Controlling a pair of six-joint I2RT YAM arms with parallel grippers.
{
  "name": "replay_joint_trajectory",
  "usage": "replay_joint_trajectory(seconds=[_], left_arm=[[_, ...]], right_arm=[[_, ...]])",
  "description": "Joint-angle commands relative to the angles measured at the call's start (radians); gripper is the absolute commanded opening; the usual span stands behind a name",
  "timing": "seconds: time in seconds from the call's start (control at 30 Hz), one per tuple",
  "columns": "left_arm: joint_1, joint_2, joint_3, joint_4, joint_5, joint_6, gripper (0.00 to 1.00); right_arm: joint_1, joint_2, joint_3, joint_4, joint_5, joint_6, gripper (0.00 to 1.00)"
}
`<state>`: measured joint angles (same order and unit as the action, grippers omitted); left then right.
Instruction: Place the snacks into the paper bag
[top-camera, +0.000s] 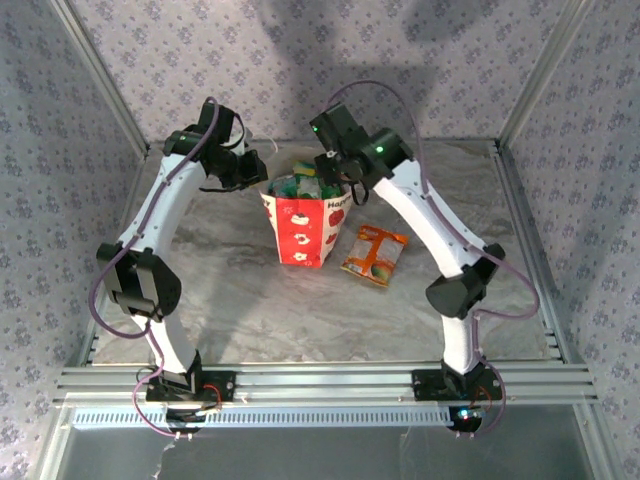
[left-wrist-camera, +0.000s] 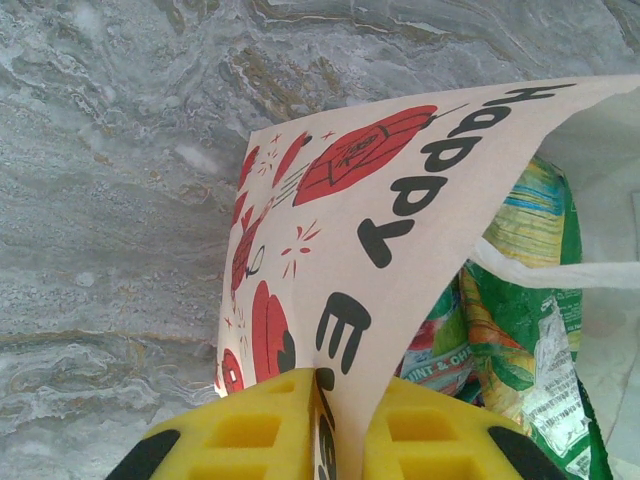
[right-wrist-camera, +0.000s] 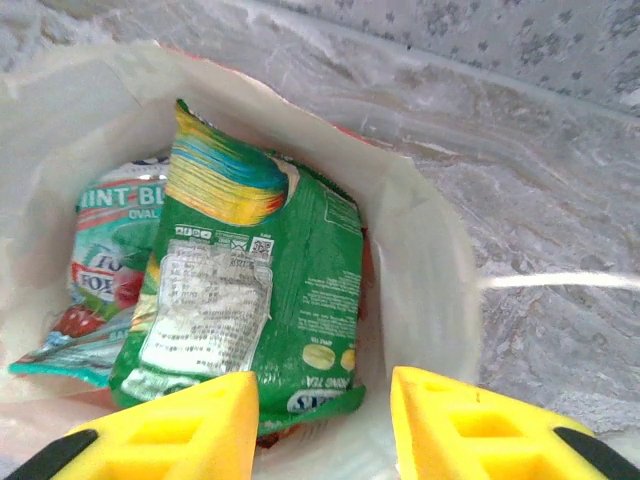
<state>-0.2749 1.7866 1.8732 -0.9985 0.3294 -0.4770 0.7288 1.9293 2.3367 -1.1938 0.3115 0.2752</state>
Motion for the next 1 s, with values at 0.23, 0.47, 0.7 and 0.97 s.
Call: replay_joint_trajectory(seconds=[0.23, 0.47, 0.7, 0.97], left_arm=[[0.009, -0.058, -0.006, -0.025, 0.015, -0.002, 0.17], [0.009, -0.056, -0.008, -0.028, 0.008, 0.001, 0.17], [0.009, -0.053, -0.014, -0.025, 0.008, -0.002, 0.17], [0.009, -0.054, -0.018, -0.023, 0.005, -0.002, 0.17]], right_arm=[[-0.019, -0.208, -0.184, 0.062, -0.008, 0.007, 0.41], [-0.073, -0.385, -0.404, 0.121, -0.062, 0.063, 0.43], [-0.159, -0.550, -0.637, 0.171, -0.151, 0.136, 0.43], [-0.311, -0.742, -0.929, 0.269, -0.319, 0.258, 0.46]])
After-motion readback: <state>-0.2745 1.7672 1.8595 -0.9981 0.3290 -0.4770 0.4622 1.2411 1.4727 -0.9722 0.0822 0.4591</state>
